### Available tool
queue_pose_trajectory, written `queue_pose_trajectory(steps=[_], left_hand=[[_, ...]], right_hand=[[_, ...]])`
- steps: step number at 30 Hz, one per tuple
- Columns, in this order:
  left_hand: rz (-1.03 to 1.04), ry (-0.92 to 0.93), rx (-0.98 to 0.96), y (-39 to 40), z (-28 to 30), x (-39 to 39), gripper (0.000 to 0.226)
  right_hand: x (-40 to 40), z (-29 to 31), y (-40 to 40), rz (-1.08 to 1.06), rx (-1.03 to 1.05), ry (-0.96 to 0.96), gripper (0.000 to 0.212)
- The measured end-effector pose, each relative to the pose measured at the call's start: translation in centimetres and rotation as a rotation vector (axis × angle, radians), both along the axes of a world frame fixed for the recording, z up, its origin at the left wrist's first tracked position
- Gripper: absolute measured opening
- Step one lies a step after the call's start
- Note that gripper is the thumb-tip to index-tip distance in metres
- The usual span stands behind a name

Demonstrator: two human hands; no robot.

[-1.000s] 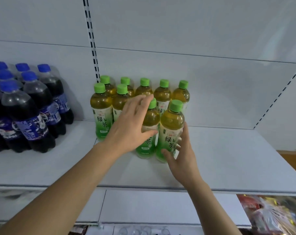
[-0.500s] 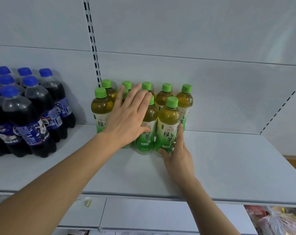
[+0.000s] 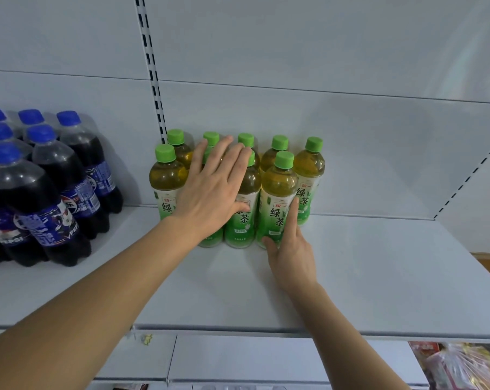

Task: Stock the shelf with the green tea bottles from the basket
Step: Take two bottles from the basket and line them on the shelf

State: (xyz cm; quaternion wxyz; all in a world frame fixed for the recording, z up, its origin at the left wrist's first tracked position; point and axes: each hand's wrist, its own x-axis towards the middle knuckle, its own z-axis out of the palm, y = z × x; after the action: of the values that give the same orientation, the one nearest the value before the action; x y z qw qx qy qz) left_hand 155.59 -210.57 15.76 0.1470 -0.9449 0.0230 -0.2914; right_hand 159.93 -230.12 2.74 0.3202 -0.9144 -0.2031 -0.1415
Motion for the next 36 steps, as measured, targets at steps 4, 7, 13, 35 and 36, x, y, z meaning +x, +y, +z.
queue_pose_trajectory(steps=[4, 7, 13, 35, 36], left_hand=[[0.010, -0.008, 0.024, 0.1, -0.1, 0.0, 0.125], [0.027, -0.005, 0.044, 0.1, -0.2, 0.0, 0.125], [0.060, 0.001, 0.077, -0.3, -0.6, -0.2, 0.126], [-0.391, -0.024, -0.233, -10.9, -6.4, -2.4, 0.081], [-0.438, -0.013, -0.257, -12.0, -6.9, -2.6, 0.080]], right_hand=[[0.2, -0.1, 0.1, 0.002, -0.011, -0.003, 0.113], [0.3, -0.1, 0.1, 0.000, -0.008, 0.013, 0.112], [0.2, 0.5, -0.5, 0.019, -0.040, 0.039, 0.115], [-7.8, 0.0, -10.6, -0.406, -0.339, -0.175, 0.078], [-8.8, -0.1, -11.5, -0.443, -0.362, -0.146, 0.078]])
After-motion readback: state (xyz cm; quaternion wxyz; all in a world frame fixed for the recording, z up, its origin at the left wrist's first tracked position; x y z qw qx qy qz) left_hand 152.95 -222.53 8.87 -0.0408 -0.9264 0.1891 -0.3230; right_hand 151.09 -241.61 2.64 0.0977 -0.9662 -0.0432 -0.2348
